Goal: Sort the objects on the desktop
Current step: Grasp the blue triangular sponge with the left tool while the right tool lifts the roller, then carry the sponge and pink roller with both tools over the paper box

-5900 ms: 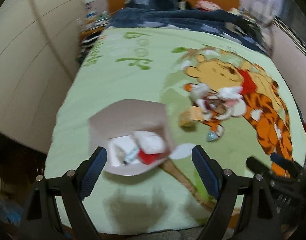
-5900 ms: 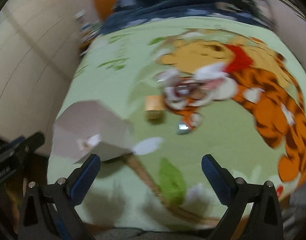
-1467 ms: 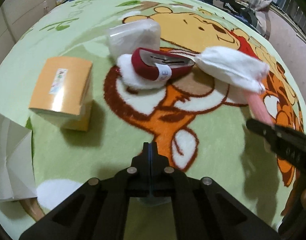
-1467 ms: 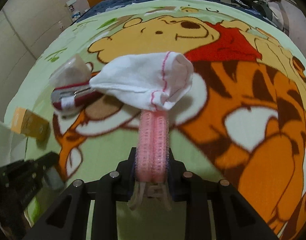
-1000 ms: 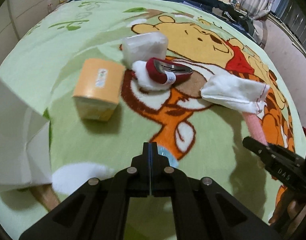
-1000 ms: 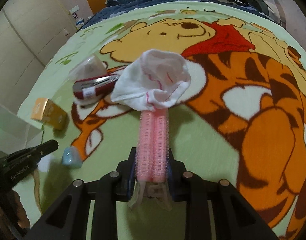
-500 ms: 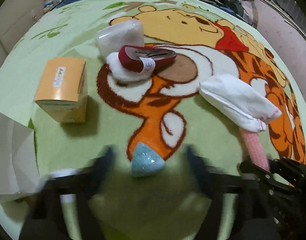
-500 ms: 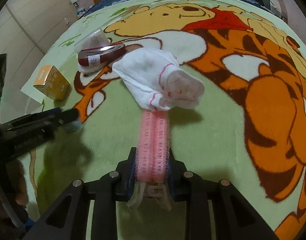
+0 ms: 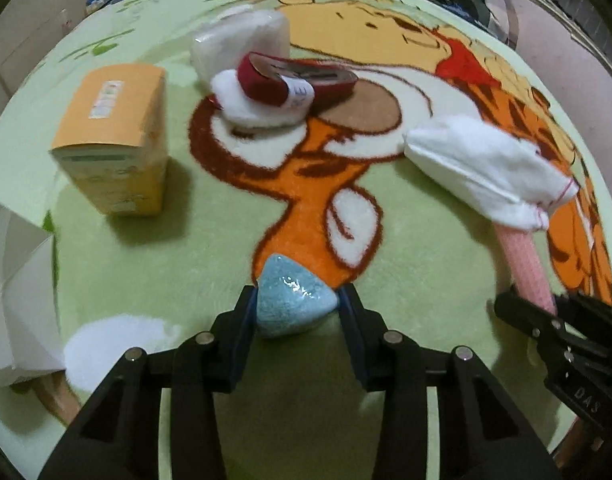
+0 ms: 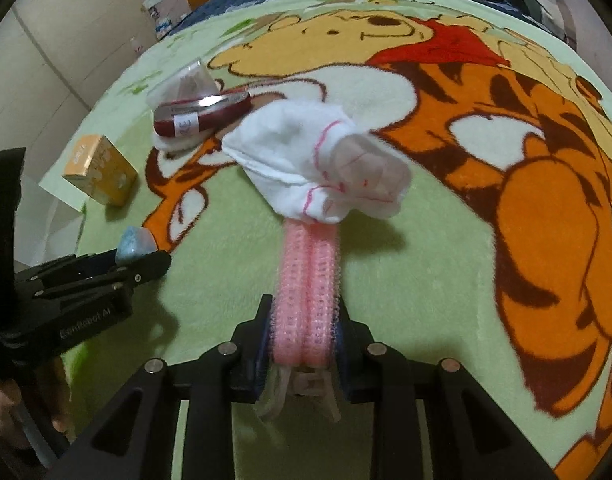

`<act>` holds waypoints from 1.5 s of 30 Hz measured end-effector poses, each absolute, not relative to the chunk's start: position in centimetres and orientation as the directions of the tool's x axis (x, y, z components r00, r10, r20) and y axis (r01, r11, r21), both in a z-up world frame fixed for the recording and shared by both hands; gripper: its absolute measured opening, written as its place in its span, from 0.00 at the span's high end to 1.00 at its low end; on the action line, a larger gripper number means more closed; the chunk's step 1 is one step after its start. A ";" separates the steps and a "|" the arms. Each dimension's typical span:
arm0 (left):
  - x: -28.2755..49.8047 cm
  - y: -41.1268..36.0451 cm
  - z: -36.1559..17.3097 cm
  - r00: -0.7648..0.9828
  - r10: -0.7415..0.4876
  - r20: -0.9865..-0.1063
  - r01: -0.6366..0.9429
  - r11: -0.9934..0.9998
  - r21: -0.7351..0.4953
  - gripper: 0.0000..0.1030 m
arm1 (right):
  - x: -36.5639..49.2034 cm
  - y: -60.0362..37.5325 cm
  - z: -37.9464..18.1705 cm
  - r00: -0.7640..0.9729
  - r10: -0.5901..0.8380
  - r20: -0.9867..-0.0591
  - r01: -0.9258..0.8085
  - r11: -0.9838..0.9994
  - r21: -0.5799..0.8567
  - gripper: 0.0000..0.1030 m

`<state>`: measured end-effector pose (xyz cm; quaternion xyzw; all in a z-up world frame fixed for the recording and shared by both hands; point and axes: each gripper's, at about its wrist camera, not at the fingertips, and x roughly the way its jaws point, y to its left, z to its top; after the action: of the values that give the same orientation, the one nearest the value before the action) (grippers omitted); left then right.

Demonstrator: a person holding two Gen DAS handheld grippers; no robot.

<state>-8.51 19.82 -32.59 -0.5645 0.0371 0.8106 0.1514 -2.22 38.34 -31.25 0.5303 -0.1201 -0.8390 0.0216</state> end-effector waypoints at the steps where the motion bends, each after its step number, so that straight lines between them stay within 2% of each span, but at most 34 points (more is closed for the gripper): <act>1: -8.2 19.5 -32.0 -0.322 0.207 -0.924 -0.283 -0.952 -0.115 0.60 | -1.7 38.4 -30.8 -0.441 -0.174 -0.881 -0.094 -0.967 0.238 0.74; 9: -3.7 17.8 -27.3 -0.341 0.206 -0.917 -0.299 -0.949 -0.102 0.59 | 4.1 37.2 -28.4 -0.420 -0.311 -0.853 -0.154 -0.902 0.404 0.74; 12: -2.2 17.2 -25.9 -0.341 0.182 -0.922 -0.303 -0.950 -0.075 0.59 | 5.4 36.4 -27.6 -0.404 -0.313 -0.859 -0.170 -0.898 0.407 0.74; 15: -1.8 16.2 -24.8 -0.324 0.174 -0.930 -0.274 -0.958 -0.084 0.59 | 6.4 37.4 -27.9 -0.392 -0.516 -0.762 -0.285 -0.719 0.634 0.74; 18: -1.4 15.0 -23.2 -0.335 0.199 -0.921 -0.257 -0.960 -0.114 0.59 | 6.0 37.3 -22.3 -0.506 -0.452 -0.735 -0.177 -0.779 0.601 0.74; 21: -1.5 14.5 -21.8 -0.371 0.206 -0.906 -0.270 -0.957 -0.107 0.59 | 4.7 37.8 -16.6 -0.650 -0.404 -0.643 -0.068 -0.812 0.579 0.74; 24: -1.8 14.9 -21.4 -0.376 0.219 -0.900 -0.289 -0.951 -0.111 0.59 | 2.5 38.2 -19.4 -0.554 -0.377 -0.742 -0.159 -0.827 0.539 0.74; 26: -1.9 15.3 -21.3 -0.374 0.232 -0.898 -0.302 -0.946 -0.118 0.59 | 2.7 38.4 -23.4 -0.481 -0.413 -0.774 -0.233 -0.790 0.566 0.74; 30: -2.2 16.1 -21.1 -0.370 0.257 -0.893 -0.331 -0.934 -0.131 0.59 | 3.9 37.9 -28.1 -0.397 -0.433 -0.809 -0.301 -0.771 0.560 0.74; 38: -5.5 24.8 -24.3 -0.361 0.323 -0.875 -0.478 -0.869 -0.123 0.59 | 6.8 39.2 -31.8 -0.350 -0.423 -0.836 -0.336 -0.776 0.533 0.74; 45: -5.1 29.0 -32.1 -0.334 0.151 -0.931 -0.502 -0.864 0.040 0.59 | 9.1 40.2 -32.0 -0.369 -0.469 -0.803 -0.296 -0.759 0.579 0.74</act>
<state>-5.14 28.97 -32.09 -0.5400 0.1626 0.8002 0.2040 9.09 40.24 -31.95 0.5589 -0.3421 -0.7532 0.0574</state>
